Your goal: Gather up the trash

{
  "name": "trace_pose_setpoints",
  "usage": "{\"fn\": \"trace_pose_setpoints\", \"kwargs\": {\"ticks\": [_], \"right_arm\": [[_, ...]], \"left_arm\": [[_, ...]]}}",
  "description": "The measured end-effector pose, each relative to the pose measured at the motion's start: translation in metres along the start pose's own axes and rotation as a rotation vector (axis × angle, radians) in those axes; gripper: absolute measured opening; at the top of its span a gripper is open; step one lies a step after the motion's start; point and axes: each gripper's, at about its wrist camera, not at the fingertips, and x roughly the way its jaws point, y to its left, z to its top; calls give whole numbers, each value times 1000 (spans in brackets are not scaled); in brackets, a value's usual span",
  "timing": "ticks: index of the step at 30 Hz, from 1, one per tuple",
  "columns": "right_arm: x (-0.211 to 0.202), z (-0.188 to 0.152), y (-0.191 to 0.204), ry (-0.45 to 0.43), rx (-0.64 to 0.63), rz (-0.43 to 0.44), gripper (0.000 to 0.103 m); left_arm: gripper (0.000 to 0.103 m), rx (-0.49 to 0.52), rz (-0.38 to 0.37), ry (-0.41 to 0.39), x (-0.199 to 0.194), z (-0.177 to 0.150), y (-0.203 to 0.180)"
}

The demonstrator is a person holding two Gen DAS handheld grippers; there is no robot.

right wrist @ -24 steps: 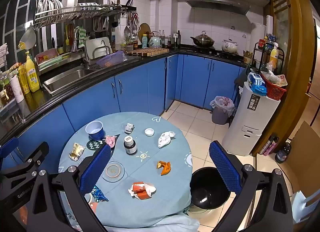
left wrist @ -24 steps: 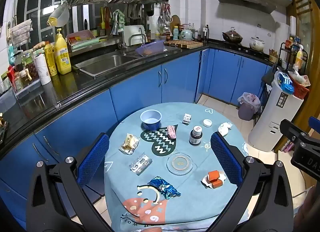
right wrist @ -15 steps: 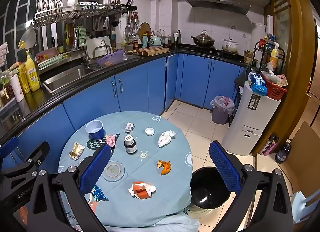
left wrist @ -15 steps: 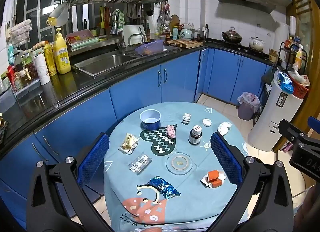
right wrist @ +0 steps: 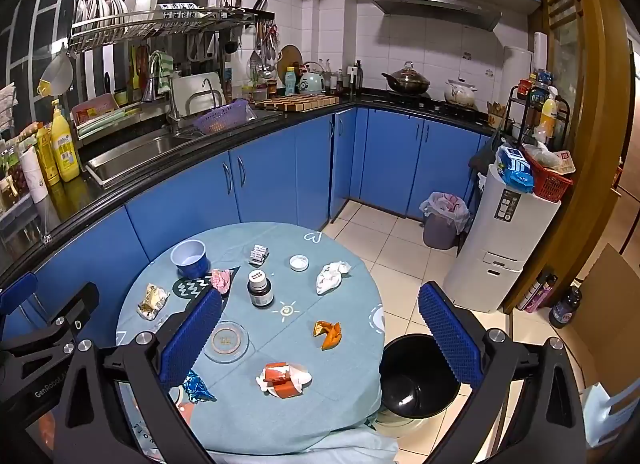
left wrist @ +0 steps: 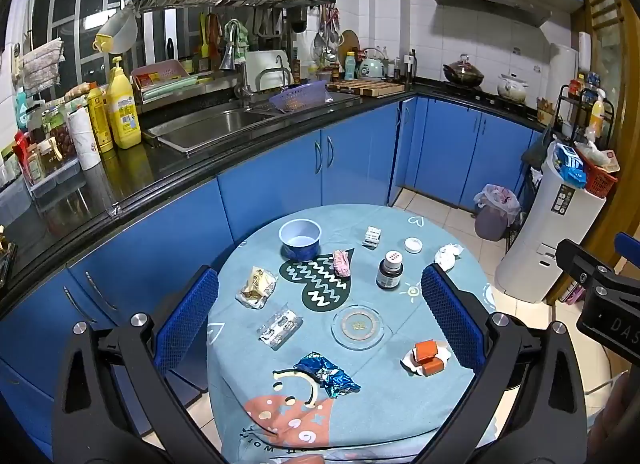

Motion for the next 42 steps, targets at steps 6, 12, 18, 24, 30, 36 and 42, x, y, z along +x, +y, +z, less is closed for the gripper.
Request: {"fn": "trace_pose_setpoints", "kwargs": {"ticks": [6,12,18,24,30,36,42], "right_arm": [[0,-1,0,1,-2,0,96],[2,-1,0,3,-1,0,96],[2,-2,0,3,-1,-1,96],[-2,2,1,5,-1,1,96],[5,-7,-3,11,-3,1,96],[18,-10,6,49,-11,-6,96],[50,-18,4,141,-10,-4,96]], "left_arm": [[100,0,0,0,0,0,0],[100,0,-1,0,-1,-4,-7],[100,0,0,2,0,-3,-6],[100,0,-1,3,0,-3,-6],[100,-4,-6,21,3,-7,-8],[100,14,-3,57,18,-13,-6],[100,22,-36,164,49,-23,-2]]}}
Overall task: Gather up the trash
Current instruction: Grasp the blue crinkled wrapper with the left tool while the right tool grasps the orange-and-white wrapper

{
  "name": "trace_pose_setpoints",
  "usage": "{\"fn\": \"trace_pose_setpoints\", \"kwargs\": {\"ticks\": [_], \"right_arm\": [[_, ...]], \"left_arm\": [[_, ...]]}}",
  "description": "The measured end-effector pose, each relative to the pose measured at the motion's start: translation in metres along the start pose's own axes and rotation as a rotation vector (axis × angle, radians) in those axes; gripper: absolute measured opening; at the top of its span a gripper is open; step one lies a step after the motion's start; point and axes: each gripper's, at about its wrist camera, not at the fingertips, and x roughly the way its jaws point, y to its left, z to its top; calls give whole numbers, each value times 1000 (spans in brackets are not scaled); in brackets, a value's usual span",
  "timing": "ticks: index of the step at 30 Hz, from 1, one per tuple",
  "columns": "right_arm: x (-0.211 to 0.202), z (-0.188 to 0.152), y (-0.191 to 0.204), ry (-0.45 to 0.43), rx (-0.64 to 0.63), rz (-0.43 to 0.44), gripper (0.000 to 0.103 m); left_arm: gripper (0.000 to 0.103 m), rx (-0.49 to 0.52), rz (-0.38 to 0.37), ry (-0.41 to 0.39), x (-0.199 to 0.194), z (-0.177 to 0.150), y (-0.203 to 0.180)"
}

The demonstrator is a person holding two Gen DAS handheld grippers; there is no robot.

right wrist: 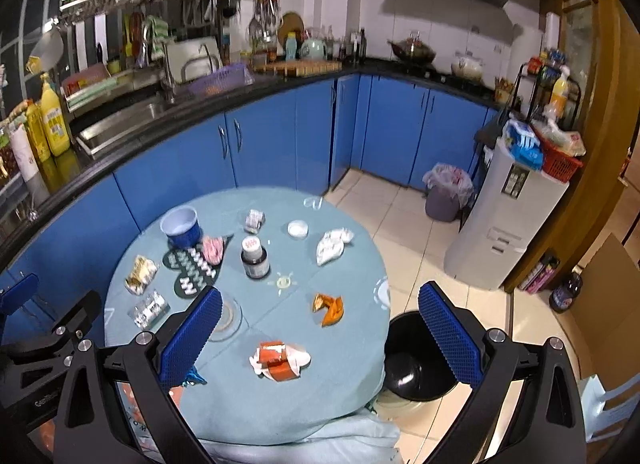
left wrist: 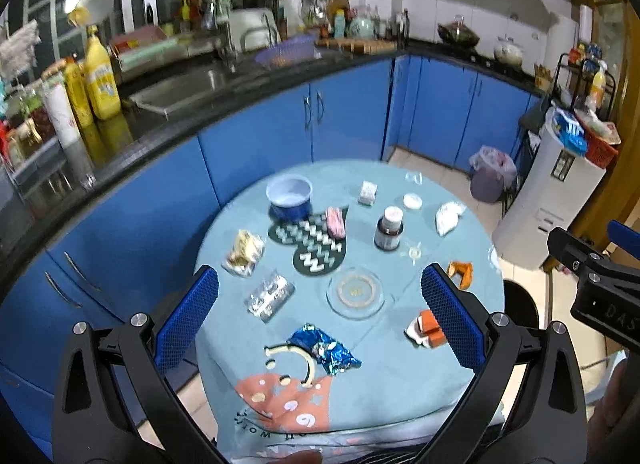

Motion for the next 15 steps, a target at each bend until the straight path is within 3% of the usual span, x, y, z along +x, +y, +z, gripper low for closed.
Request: {"fn": "trace_pose_setpoints", "kwargs": {"ticks": [6,15], "right_arm": [[46,-12,-1,131,1,0,96],[130,-50,13,393,-77,0,96]], "left_arm": [[100,-6,-16,144,41,-13,8],[100,-10,-91,506,135,-59,9]]}}
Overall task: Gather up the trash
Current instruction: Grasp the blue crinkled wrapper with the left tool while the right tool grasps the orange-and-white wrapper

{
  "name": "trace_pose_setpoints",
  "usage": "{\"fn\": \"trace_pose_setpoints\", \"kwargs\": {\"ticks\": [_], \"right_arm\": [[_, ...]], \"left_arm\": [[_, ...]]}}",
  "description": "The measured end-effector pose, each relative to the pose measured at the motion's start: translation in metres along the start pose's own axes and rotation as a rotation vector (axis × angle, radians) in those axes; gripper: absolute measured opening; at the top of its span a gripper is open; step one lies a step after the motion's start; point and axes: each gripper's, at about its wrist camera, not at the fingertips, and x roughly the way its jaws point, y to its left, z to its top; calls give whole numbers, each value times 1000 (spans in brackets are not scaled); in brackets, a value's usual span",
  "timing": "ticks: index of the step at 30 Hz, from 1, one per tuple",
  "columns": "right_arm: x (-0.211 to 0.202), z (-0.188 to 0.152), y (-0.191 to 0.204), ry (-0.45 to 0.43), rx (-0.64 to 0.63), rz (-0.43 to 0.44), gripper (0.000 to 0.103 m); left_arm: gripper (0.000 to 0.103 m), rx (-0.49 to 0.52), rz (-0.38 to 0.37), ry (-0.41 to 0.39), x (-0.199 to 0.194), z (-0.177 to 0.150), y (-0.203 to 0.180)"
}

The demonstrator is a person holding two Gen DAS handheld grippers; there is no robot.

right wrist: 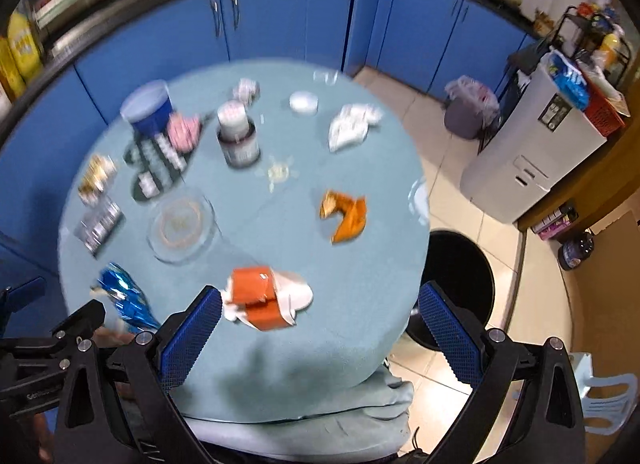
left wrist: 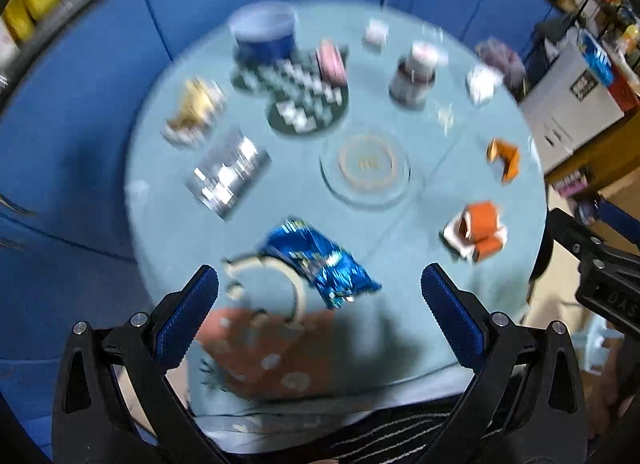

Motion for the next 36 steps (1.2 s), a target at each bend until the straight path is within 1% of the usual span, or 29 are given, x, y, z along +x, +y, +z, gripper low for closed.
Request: {"fn": "trace_pose_setpoints", "kwargs": {"ticks": [1,4,6,10,14,16,18,21,24,29,32,34,36], "right_arm": [[9,-1,1,27,-5,2,96],[27,1,2,78,-6,10,96],[37,3,4,104,-7,15,96],[55,5,11,147,-24,27,96],[73,7,21,198,-45,43,96],[80,8,24,221,-49,51,96],[85,9,27,235,-55,53,96],[90,11,31,243,-64,60,96],[103,10,36,292,-72,80,96],[107,9,39,292,-70,92,96],[109,8,38,299,-69,118,90],[109,7,42,292,-84,110,79],[109,7,43,283,-90,113,74]], "left_arm": [[100,-3,-9,34,12,1,0],[100,-4,-3,104,32,3,1],[100,-4,-16,146,43,4,2],[99,-1,-16,210,62,3,5],[99,-16,-16,252,77,1,13],[99,-22,-15,263,83,-2,18],[99,-15,-2,250,84,-1,19],[99,-17,2,253,87,-1,24],[99,1,26,249,92,-2,24],[99,6,42,245,99,-4,30],[99,8,46,245,102,-2,31],[99,7,48,244,104,4,25],[99,5,48,244,107,8,21]]}}
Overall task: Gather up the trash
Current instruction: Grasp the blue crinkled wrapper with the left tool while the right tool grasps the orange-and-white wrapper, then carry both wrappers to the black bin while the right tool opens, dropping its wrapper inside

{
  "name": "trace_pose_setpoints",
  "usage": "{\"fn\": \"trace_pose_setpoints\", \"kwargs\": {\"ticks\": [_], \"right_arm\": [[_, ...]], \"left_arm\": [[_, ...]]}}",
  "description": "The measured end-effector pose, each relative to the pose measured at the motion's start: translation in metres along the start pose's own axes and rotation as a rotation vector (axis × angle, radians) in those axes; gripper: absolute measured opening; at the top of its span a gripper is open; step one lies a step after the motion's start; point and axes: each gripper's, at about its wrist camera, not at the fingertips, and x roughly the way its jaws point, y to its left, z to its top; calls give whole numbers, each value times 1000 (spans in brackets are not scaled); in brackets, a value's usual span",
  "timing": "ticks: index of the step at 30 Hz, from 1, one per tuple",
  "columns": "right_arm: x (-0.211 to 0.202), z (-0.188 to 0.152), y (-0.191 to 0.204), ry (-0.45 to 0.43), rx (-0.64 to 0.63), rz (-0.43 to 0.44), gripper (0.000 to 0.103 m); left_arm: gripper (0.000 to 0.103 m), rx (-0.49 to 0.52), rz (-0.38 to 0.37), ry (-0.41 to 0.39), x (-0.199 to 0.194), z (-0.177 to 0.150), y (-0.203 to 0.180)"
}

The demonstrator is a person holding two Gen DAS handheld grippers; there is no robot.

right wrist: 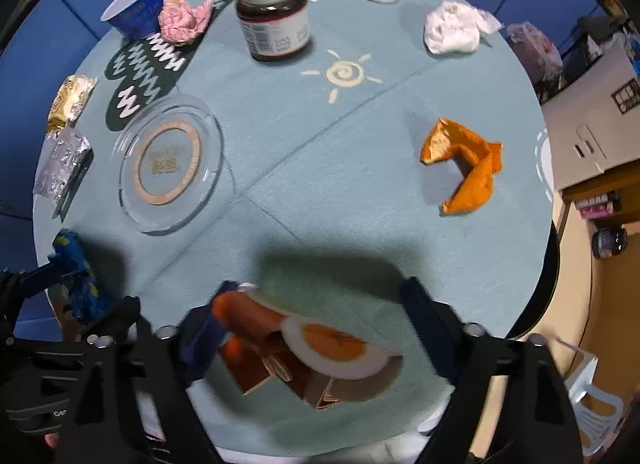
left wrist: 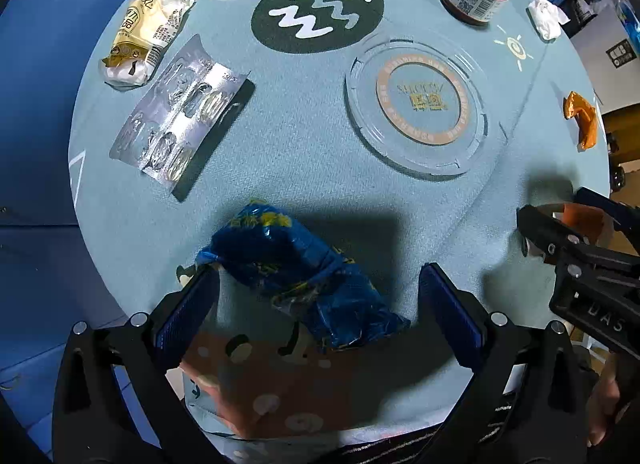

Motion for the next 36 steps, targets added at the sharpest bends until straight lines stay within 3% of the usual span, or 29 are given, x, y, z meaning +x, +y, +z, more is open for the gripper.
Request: {"fn": "trace_pose_setpoints", "kwargs": {"ticks": [5,7,10,12,13,14,15,22,28,36], "right_arm": [[-6,2,1,-25,12,-17,58],[-10,7,1,-39,0,-29,41],[-13,6,5,-45,-10,-19,30],[-15,4,4,-46,-10,-9,22],[-15,4,3,-48,-5,-6,21],[-16,3,2,-50,1,-3,21],[-17,2,2,-53,6,1,20],[-34,-4,6,-127,-5,-16,18],[-52,-7,2,-199,-4,-35,18],[-78,-16,-26,-287,39,-62,18]], "left_arm": [[96,-3,9,-3,-8,13,-17],[93,-10,13,-11,-12,13,-17],[76,-25,21,-48,-21,10,-18],[70,-43,24,-55,-24,10,-15],[53,-63,28,-71,-28,9,-10],[43,-80,30,-91,-32,9,-6],[40,-90,19,-93,-33,9,-3],[35,-148,-36,-110,-38,4,17],[35,-148,-33,-217,-68,-7,32],[35,-51,20,-340,-99,6,-14]]}}
